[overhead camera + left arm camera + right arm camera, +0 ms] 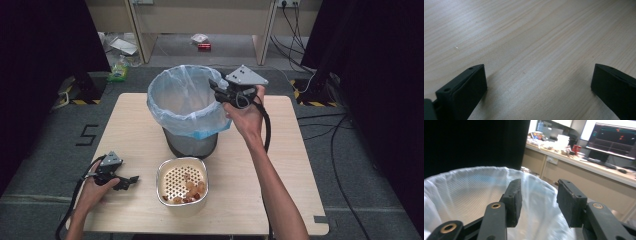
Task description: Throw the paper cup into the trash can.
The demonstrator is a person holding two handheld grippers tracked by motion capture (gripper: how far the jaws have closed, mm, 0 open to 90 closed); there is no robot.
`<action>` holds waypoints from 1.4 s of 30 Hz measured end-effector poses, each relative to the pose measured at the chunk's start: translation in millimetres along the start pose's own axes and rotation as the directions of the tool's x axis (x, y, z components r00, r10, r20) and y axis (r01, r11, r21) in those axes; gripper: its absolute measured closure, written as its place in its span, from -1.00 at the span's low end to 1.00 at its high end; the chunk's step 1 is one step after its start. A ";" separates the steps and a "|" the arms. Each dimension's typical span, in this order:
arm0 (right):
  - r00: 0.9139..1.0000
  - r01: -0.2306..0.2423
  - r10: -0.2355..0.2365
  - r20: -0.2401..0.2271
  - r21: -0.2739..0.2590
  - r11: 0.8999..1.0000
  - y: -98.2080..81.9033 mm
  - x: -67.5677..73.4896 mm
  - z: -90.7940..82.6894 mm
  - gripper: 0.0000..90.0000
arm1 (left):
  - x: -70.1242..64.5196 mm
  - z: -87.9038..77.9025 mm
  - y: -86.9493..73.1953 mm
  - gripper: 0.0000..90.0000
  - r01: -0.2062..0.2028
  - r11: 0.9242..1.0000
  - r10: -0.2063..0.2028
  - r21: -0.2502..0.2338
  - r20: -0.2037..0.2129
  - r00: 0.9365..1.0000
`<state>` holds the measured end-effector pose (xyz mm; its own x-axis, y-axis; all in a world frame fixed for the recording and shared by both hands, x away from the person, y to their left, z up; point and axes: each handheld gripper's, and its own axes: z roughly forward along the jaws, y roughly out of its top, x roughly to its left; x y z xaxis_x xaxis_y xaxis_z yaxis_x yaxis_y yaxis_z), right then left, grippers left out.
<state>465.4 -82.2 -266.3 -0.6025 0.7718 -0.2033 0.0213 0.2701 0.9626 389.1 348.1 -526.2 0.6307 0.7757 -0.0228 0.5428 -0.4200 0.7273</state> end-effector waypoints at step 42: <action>0.995 -0.101 0.089 0.052 0.314 0.944 -161.2 -30.0 -85.4 -0.14 | 0.0 0.3 0.3 -1.00 0.002 1.000 -0.002 0.000 -0.004 1.000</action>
<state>411.9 -198.0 -400.1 -0.5558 0.8217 -0.1259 0.3314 0.3580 0.8729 389.5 347.8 -526.2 0.6273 0.7785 -0.0209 0.5440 -0.4189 0.7270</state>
